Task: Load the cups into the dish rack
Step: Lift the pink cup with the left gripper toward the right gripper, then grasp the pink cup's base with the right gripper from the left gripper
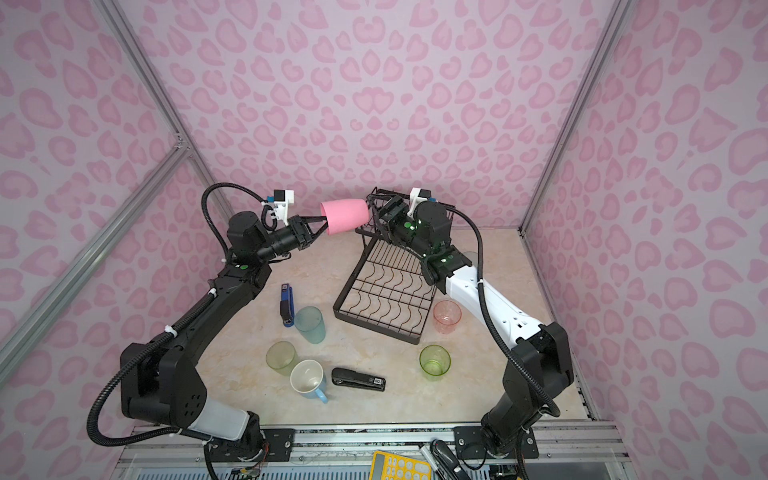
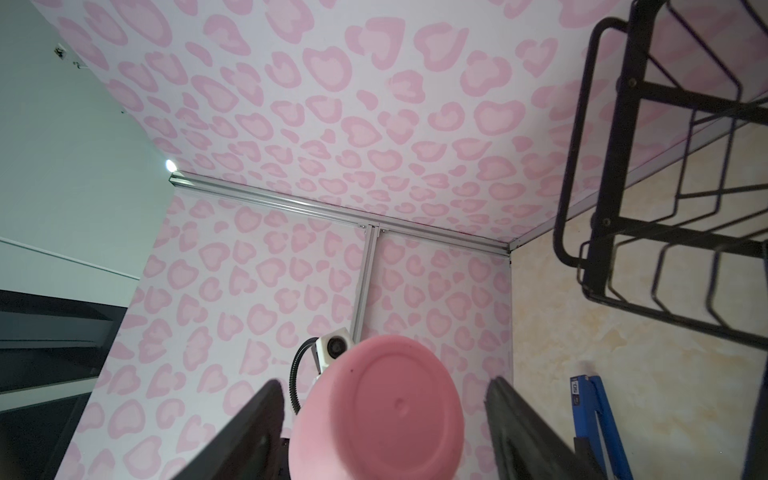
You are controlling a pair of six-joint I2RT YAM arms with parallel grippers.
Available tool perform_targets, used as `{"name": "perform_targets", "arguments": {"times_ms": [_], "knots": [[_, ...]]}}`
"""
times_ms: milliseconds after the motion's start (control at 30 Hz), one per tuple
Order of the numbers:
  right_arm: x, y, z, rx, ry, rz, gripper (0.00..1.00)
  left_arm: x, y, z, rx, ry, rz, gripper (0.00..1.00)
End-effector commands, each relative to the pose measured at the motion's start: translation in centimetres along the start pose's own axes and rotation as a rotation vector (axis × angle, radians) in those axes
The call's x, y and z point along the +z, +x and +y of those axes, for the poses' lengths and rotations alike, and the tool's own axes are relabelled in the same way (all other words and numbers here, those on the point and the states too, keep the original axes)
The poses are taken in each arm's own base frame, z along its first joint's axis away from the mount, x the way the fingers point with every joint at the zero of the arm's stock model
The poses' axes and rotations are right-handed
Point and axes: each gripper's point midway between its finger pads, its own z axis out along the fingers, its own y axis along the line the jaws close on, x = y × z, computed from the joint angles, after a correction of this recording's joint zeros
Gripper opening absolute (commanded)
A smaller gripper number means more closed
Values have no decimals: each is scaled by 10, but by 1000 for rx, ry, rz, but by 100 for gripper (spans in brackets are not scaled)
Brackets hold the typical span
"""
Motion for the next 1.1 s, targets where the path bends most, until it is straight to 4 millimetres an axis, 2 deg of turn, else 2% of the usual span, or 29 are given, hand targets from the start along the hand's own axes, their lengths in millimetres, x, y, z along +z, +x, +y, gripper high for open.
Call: {"name": "perform_targets", "arguments": {"times_ms": [0, 233, 267, 500, 767, 1067], "knots": [[5, 3, 5, 27, -31, 14, 77, 5, -5, -9, 37, 52, -14, 3], [15, 15, -11, 50, 11, 42, 77, 15, -6, -10, 27, 84, -14, 3], [16, 15, 2, 42, -11, 40, 77, 16, -6, -9, 25, 87, -12, 3], [27, 24, -4, 52, 9, 65, 78, 21, -6, -12, 19, 106, -18, 3], [22, 13, -12, 6, 62, 18, 82, 16, -9, -25, 47, 109, -23, 3], [27, 11, -12, 16, 40, 4, 82, 20, -5, -15, 21, 107, -22, 3]]}}
